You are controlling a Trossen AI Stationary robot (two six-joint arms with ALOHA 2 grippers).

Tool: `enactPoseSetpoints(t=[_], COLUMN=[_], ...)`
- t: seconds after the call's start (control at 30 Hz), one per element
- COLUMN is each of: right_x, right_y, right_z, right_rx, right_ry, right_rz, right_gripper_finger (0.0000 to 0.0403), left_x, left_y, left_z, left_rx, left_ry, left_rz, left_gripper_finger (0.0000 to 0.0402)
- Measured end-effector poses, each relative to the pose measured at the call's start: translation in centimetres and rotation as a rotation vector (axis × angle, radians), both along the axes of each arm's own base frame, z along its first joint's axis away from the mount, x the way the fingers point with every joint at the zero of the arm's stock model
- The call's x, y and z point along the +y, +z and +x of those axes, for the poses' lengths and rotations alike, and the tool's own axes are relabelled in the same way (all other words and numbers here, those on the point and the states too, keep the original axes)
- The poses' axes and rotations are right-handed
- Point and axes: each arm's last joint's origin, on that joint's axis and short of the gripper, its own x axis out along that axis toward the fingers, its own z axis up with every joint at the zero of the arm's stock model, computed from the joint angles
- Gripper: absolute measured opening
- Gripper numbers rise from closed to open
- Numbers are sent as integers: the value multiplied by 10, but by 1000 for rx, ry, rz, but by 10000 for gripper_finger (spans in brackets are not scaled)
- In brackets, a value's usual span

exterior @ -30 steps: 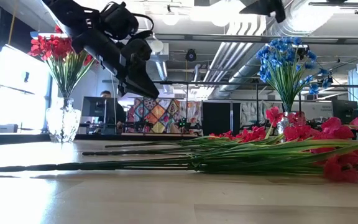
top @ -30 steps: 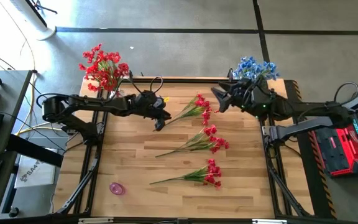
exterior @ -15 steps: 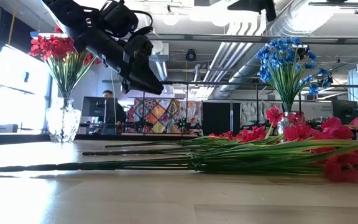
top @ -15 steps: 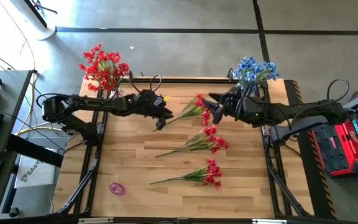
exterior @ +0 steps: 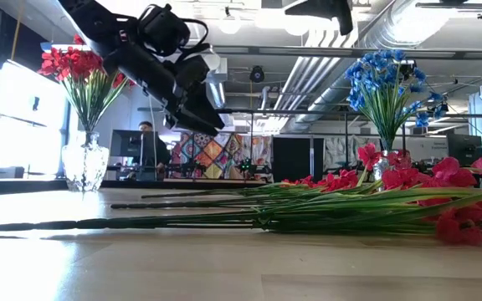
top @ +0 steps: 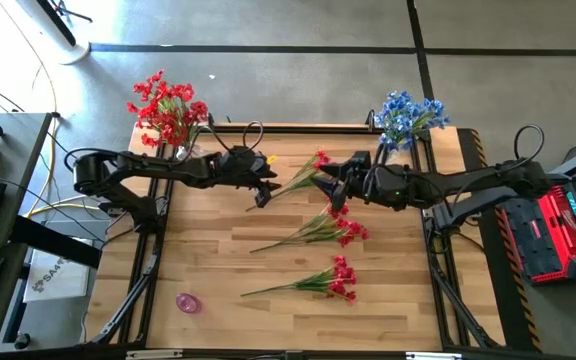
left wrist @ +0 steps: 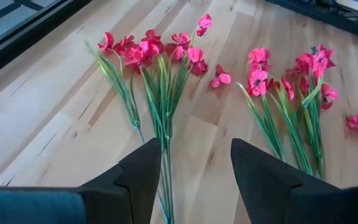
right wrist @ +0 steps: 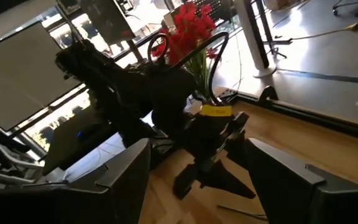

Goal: Sort flowers into vase by color
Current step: Put the top red flower into the violet transparent vase

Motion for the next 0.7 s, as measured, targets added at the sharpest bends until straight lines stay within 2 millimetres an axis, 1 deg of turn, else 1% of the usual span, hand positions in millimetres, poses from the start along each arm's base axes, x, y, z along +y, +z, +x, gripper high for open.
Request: enactPoseSetpoints(t=[0.27, 0.37, 0.6, 0.7], right_x=[2, 3, 4, 3], right_y=[0, -6, -11, -11], right_z=[0, 1, 1, 1], right_rx=[-7, 33, 66, 69], right_ry=[54, 57, 53, 46], right_rz=[43, 68, 89, 87], right_gripper_finger=[250, 250, 250, 250], left_x=[-4, -6, -9, -9], left_y=[-11, -19, -32, -45], left_z=[7, 10, 14, 16], left_rx=[13, 41, 113, 172], left_ry=[-17, -29, 19, -14], left_rz=[-1, -6, 98, 123], left_gripper_finger=[184, 184, 184, 184])
